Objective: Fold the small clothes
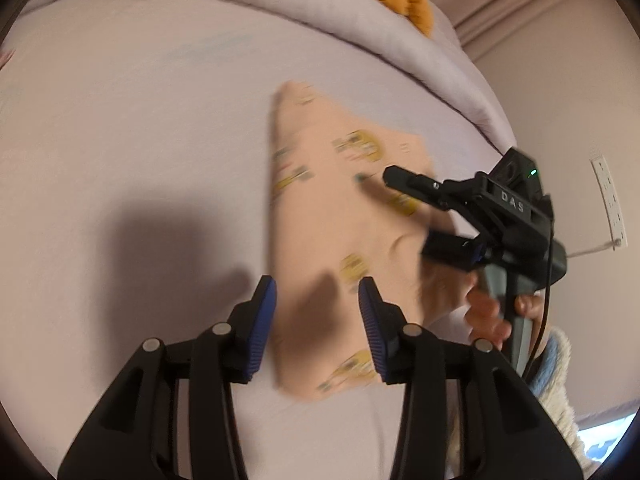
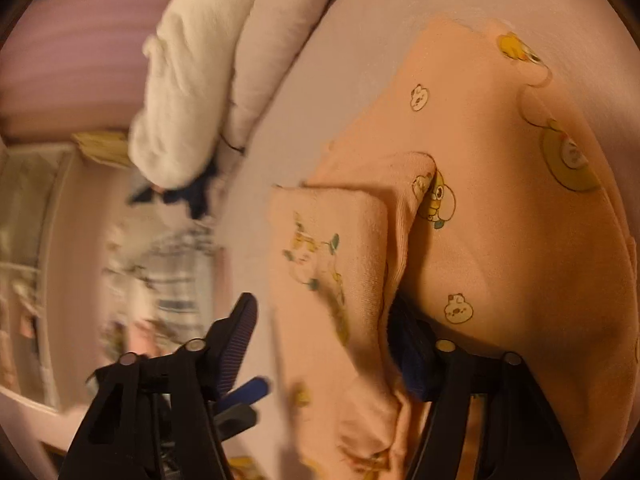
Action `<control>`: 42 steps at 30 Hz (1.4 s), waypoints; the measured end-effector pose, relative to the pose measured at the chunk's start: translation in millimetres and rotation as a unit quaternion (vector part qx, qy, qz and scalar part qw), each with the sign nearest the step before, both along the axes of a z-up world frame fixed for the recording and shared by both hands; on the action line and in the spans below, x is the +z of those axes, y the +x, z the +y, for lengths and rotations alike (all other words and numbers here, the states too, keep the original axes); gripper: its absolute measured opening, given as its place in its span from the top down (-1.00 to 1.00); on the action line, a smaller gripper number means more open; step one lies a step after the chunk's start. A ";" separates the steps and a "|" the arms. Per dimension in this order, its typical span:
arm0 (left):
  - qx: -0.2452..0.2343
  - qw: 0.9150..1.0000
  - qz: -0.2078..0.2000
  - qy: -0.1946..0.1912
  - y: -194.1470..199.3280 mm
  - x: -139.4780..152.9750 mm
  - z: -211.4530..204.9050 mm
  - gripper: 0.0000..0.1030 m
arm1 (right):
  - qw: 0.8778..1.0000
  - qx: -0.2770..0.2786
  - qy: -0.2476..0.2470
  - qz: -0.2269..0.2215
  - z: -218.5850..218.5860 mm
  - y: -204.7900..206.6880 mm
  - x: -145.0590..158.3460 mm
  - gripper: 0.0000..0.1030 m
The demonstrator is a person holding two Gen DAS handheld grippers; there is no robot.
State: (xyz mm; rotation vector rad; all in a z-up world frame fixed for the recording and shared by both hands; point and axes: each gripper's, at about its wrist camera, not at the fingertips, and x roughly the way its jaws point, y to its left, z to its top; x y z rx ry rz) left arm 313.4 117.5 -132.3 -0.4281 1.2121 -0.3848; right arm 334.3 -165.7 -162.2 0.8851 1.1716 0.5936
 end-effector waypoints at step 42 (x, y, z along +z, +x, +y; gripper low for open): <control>-0.081 0.993 -0.076 0.030 14.8 -4.2 -104.8 0.19 | 0.906 0.009 -0.373 -0.199 -45.7 -11.5 47.8 0.80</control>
